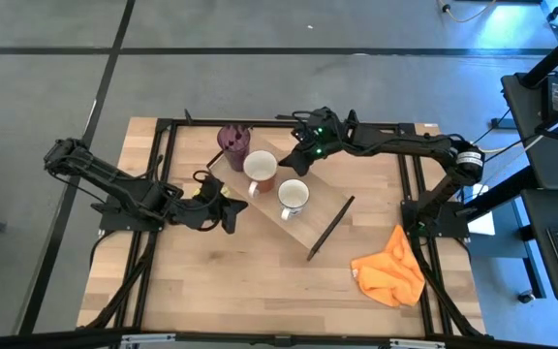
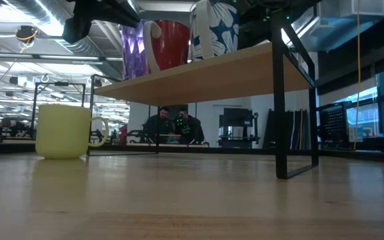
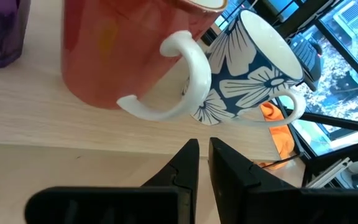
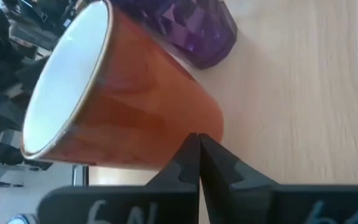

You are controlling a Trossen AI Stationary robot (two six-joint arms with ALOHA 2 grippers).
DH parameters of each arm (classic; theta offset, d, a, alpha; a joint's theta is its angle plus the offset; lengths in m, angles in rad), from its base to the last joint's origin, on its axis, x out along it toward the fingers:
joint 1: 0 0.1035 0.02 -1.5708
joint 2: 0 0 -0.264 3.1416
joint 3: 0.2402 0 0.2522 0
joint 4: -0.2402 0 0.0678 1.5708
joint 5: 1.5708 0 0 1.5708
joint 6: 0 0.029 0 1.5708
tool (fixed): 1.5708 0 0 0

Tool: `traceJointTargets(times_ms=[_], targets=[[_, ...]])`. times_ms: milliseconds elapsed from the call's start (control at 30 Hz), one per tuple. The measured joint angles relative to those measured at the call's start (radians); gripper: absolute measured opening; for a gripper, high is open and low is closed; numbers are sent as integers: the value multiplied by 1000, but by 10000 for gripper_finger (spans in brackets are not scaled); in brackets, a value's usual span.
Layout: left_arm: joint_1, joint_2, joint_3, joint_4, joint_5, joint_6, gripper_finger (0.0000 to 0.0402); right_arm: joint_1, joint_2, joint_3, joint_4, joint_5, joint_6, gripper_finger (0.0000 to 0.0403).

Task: Stack small to large cups/mugs on shelf
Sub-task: Adjust the mugs on the shelf

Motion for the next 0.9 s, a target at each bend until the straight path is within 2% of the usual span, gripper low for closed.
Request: traceJointTargets(times_ms=[233,533,767,900], targets=[[0,0,0,-29,-11,1,33,-12,-33,0,-77,41,-62,5],[-25,0,0,-34,-7,-20,33,-29,-156,1,-405,74,-157,5],[-80,0,0,-9,-10,-20,33,32,-239,1,-578,90,-129,5],[-98,0,0,-9,-32,-24,33,104,-265,1,-616,91,-72,5]])
